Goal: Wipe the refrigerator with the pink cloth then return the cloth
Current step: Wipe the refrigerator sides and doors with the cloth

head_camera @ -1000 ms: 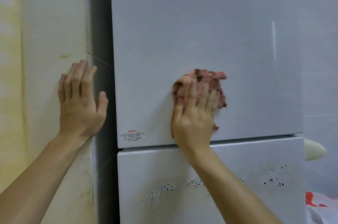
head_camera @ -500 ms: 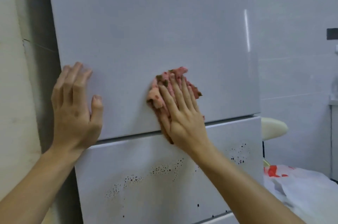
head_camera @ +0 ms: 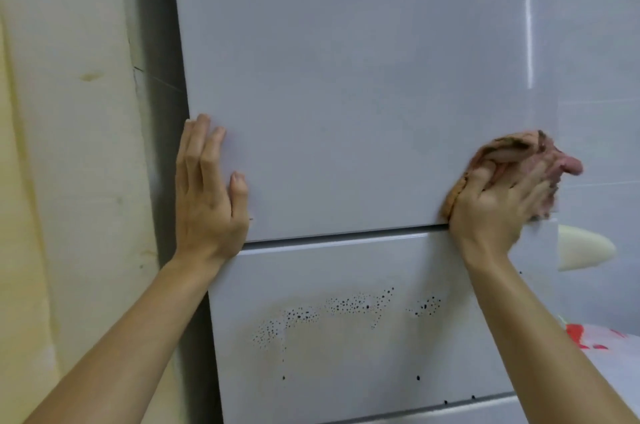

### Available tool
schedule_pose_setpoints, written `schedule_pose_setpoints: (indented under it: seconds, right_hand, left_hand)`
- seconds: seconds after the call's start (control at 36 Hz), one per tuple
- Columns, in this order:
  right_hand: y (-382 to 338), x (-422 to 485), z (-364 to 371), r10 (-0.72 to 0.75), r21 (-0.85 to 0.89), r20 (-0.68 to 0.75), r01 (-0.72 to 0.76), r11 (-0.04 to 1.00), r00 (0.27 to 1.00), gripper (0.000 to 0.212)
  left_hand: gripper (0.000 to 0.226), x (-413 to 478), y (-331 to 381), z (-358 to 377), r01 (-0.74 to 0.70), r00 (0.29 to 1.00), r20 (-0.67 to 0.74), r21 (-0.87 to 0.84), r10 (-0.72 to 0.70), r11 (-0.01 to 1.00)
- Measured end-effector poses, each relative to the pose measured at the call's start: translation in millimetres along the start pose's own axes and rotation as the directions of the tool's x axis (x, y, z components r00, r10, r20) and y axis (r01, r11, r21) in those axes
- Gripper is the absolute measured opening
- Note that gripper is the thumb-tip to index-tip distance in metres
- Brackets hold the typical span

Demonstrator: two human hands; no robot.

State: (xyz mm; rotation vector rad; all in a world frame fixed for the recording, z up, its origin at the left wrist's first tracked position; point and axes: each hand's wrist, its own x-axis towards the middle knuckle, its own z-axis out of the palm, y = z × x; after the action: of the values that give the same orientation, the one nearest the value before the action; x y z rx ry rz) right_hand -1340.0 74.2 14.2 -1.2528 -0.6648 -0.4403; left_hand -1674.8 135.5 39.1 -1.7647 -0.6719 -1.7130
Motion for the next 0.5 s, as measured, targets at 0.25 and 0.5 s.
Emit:
schedule_pose_setpoints:
  seconds: [0.25, 0.5]
  right_hand:
    - [-93, -145, 73, -0.594, -0.004, 0.154, 0.602, 0.799, 0.79, 0.068]
    - [-107, -152, 79, -0.816, 0.018, 0.339, 0.864, 0.503, 0.468, 0.066]
  left_hand:
    - [0.055, -3, 1, 6, -0.005, 1.0, 0.009, -0.01, 0.005, 1.0]
    - [0.052, -7, -2, -5, 0.053, 0.998, 0.034, -0.172, -0.047, 0.984]
